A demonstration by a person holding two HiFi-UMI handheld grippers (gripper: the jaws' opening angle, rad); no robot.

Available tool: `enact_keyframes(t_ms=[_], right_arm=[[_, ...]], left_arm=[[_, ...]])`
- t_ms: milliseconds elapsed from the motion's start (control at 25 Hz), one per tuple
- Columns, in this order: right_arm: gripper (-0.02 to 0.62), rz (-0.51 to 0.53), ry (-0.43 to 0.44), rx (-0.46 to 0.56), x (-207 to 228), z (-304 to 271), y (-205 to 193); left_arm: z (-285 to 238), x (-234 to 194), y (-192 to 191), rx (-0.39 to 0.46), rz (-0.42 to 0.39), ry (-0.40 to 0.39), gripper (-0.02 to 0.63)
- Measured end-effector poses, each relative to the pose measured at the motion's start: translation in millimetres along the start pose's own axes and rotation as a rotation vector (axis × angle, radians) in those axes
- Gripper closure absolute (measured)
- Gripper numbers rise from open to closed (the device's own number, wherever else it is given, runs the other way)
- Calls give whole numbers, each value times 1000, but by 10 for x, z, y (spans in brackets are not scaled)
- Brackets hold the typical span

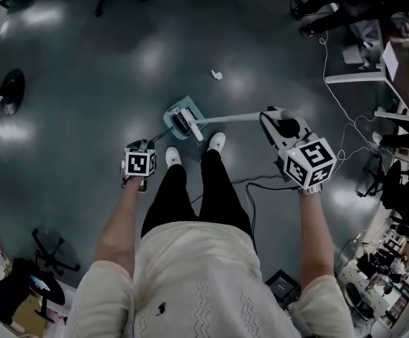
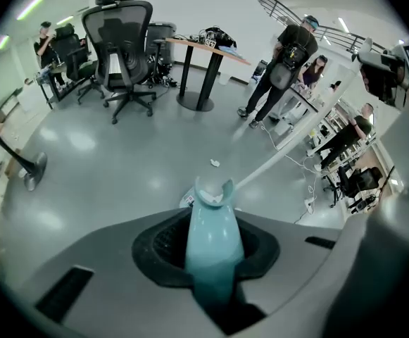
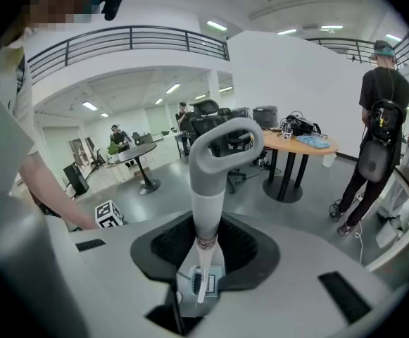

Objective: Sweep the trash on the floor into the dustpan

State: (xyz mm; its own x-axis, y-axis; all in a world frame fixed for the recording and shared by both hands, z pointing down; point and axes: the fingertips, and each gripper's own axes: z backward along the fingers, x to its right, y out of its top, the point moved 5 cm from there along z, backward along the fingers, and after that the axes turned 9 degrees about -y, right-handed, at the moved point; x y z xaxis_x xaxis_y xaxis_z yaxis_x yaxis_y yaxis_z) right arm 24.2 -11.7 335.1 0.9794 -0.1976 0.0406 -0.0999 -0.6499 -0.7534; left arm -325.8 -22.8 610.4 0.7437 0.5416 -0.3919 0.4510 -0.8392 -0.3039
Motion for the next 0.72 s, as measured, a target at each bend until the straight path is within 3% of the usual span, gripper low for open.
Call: enact_keyframes(t_ms=[280, 560, 720], right_arm=[[480, 76, -65, 13, 992, -55, 300], [480, 222, -81, -31, 2185, -548, 390], [480, 315, -64, -17, 2612, -918, 349]], left_arm=[[-195, 182, 429, -20, -16, 60, 514], [-561, 330, 1015, -8, 10, 91, 514], [-778, 440, 1418, 17, 34, 107, 514]])
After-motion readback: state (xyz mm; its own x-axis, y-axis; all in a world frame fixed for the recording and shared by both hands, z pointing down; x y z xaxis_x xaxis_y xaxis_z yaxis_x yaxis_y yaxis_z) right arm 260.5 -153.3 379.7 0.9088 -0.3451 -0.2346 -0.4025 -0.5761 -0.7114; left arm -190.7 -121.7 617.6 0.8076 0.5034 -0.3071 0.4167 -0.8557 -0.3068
